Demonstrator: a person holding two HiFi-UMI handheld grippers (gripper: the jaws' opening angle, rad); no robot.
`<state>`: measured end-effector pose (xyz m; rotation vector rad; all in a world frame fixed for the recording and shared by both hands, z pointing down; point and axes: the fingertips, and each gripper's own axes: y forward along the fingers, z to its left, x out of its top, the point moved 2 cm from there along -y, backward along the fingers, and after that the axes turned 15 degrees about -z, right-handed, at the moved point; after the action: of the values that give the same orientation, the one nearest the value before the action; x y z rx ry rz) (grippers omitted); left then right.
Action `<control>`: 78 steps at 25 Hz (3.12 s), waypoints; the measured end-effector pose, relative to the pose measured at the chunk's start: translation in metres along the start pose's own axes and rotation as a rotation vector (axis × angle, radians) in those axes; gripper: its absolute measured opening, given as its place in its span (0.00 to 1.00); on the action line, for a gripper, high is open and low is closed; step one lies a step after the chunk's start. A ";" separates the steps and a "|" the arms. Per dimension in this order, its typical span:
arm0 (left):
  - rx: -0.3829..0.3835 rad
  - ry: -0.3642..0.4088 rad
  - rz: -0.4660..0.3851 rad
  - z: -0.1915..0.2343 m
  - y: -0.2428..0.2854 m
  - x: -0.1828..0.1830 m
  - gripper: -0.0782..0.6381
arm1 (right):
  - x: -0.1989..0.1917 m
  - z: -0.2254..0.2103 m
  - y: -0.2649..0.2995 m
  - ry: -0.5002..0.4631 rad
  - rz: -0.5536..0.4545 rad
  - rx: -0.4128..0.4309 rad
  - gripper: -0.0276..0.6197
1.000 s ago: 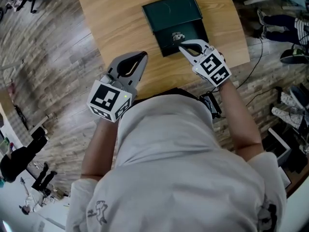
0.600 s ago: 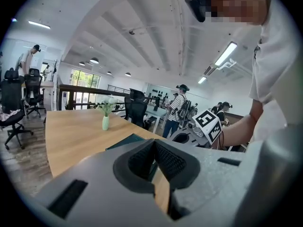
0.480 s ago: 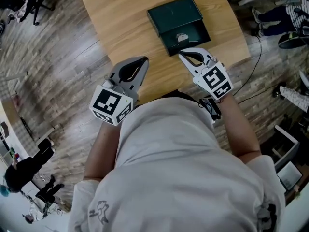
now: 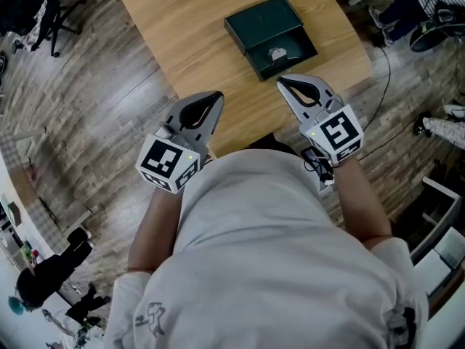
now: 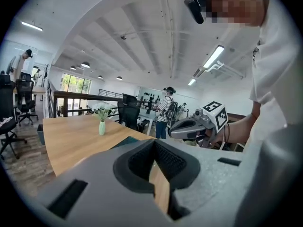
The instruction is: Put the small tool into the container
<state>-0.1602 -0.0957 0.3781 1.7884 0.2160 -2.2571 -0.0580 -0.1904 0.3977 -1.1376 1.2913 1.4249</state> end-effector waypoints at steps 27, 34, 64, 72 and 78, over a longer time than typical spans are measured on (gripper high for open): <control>-0.033 0.083 -0.037 -0.086 -0.031 0.003 0.12 | 0.046 0.058 -0.115 -0.084 -0.144 -0.086 0.05; 0.011 0.084 -0.030 -0.149 -0.024 -0.012 0.12 | 0.032 0.060 -0.182 -0.069 -0.153 -0.049 0.05; -0.076 0.100 -0.094 -0.255 -0.159 -0.012 0.12 | 0.027 0.222 -0.259 0.003 -0.160 -0.070 0.05; -0.066 0.142 -0.164 -0.244 -0.220 0.005 0.12 | 0.038 0.273 -0.250 0.007 -0.208 -0.164 0.05; -0.059 0.143 -0.164 -0.237 -0.250 0.006 0.12 | 0.040 0.300 -0.252 -0.014 -0.226 -0.224 0.05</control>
<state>-0.0118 0.2073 0.3067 1.9676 0.4681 -2.2039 0.1601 0.1288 0.3223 -1.3730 0.9760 1.4285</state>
